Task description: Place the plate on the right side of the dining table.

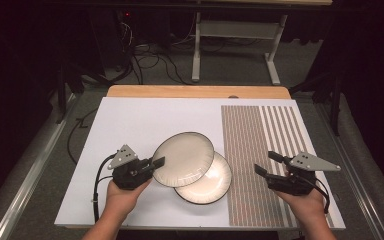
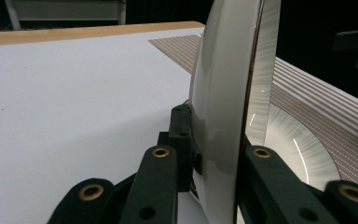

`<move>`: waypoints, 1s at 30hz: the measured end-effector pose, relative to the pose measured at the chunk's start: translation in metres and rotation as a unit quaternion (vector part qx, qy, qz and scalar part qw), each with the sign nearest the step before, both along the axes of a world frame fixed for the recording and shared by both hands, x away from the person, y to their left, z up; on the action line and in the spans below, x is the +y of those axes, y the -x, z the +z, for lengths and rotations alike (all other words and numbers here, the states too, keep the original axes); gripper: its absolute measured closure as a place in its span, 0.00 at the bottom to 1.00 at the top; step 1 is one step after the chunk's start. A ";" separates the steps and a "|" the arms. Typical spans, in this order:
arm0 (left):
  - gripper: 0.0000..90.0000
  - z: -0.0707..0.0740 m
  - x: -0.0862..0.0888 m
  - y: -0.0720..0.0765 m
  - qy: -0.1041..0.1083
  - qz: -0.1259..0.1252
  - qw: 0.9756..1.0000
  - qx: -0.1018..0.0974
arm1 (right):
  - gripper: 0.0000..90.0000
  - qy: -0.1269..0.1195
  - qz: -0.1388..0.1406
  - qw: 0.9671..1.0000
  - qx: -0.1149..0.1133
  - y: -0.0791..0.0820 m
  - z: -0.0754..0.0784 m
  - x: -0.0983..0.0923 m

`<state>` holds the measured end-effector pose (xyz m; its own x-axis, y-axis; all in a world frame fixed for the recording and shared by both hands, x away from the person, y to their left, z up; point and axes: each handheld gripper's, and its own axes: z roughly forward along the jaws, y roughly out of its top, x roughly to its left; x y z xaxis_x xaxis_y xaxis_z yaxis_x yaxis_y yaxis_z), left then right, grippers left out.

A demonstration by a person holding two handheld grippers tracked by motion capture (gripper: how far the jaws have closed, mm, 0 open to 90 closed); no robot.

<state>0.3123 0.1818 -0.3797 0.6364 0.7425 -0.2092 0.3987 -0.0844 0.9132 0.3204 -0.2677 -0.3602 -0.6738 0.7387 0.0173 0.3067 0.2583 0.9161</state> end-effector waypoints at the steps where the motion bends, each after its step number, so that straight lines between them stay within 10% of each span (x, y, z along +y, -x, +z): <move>1: 0.89 0.000 0.000 0.000 -0.001 -0.001 1.000 -0.002 | 0.24 -0.002 -0.004 1.000 -0.005 0.002 0.000 -0.002; 9: 0.89 -0.001 0.001 0.002 -0.006 -0.005 1.000 -0.012 | 0.01 0.000 -0.014 1.000 -0.004 0.005 -0.004 -0.003; 30: 0.88 0.000 0.000 0.003 -0.017 -0.008 1.000 -0.021 | 0.01 0.003 -0.003 1.000 -0.016 0.002 -0.003 0.016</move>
<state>0.3097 0.1813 -0.3796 0.6563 0.7379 -0.1570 0.3580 -0.1214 0.9258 0.3183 -0.2516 -0.3630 -0.6689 0.7433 -0.0095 0.2787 0.2627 0.9238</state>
